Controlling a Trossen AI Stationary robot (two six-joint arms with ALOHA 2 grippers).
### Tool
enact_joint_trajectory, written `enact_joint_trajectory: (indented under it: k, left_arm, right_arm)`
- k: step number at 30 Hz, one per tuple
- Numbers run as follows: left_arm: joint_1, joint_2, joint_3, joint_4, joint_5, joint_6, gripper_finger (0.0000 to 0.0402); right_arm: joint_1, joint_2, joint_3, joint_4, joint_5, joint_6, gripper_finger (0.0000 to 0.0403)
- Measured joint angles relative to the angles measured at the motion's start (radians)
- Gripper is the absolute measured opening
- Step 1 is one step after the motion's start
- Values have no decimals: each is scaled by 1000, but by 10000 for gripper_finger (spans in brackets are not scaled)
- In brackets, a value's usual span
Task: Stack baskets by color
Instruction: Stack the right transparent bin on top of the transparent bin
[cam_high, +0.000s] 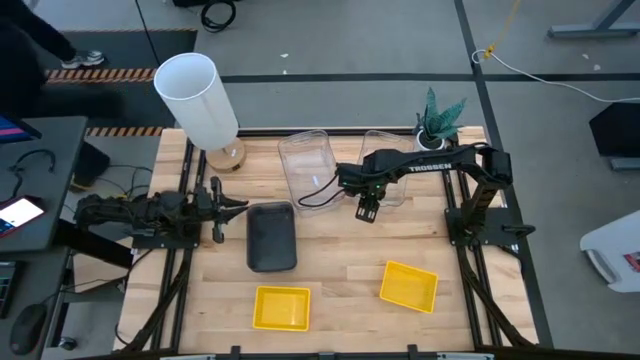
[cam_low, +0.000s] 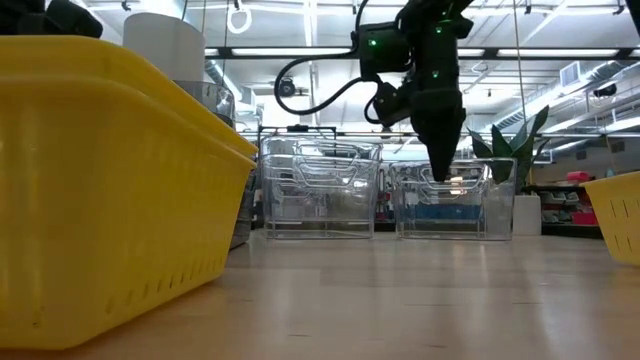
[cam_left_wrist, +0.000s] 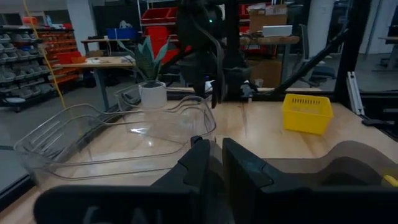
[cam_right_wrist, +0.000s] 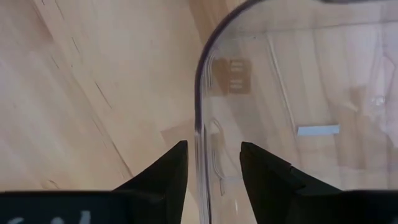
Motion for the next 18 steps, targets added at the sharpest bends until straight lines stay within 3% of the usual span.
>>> enact_joint_trajectory:
  k: [8, 18]
  left_arm:
    - [-12, 2, -1, -8, 136, 4, 50]
    - [-12, 2, -1, -17, 169, -21, 50]
  right_arm:
    - [0, 0, -41, 75, 0, 0, 124]
    - [0, 0, -68, 85, -1, 0, 55]
